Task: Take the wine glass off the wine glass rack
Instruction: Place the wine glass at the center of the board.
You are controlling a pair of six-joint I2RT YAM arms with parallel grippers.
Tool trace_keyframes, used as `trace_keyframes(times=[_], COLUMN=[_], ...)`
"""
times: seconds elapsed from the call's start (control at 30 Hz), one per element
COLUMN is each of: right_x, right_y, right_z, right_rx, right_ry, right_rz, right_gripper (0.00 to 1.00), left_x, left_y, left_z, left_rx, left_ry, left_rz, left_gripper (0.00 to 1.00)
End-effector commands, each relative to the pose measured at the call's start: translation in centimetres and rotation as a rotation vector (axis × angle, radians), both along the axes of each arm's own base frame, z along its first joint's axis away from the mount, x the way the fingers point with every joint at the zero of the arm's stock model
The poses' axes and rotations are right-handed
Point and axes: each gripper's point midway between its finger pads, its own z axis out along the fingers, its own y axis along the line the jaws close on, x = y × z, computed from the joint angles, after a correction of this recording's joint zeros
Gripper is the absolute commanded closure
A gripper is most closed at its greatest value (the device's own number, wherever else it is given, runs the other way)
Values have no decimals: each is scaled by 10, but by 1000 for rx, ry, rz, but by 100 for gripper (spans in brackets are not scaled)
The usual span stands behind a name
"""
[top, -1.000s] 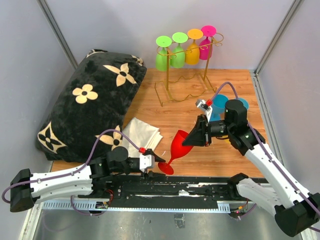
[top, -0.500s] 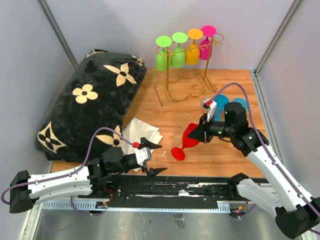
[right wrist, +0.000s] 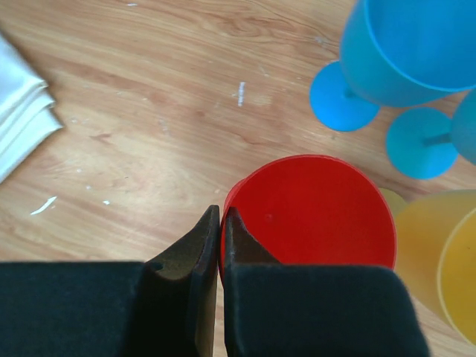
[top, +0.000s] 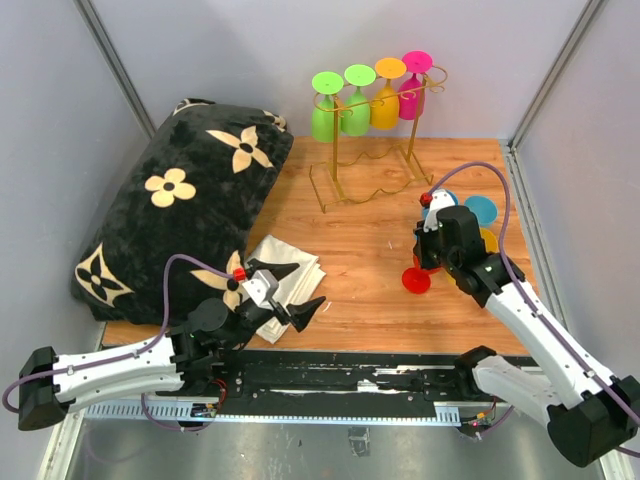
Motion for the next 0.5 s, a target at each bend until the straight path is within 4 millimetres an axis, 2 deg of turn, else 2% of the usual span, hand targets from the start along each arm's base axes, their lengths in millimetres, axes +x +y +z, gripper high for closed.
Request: trace_keyframes(times=[0.0, 0.23, 0.47], right_x=[16, 23, 29], right_y=[-18, -17, -18], right_z=[-4, -11, -22], right_rx=[-70, -54, -58], right_ry=[-33, -33, -7], right_rz=[-131, -165, -212], right_gripper=[99, 99, 96], left_x=[14, 17, 16], left_y=[16, 25, 24], left_z=[9, 10, 5], left_rx=[-81, -107, -79], left_ry=[30, 44, 58], left_rz=[119, 157, 150], left_gripper=[0, 0, 0])
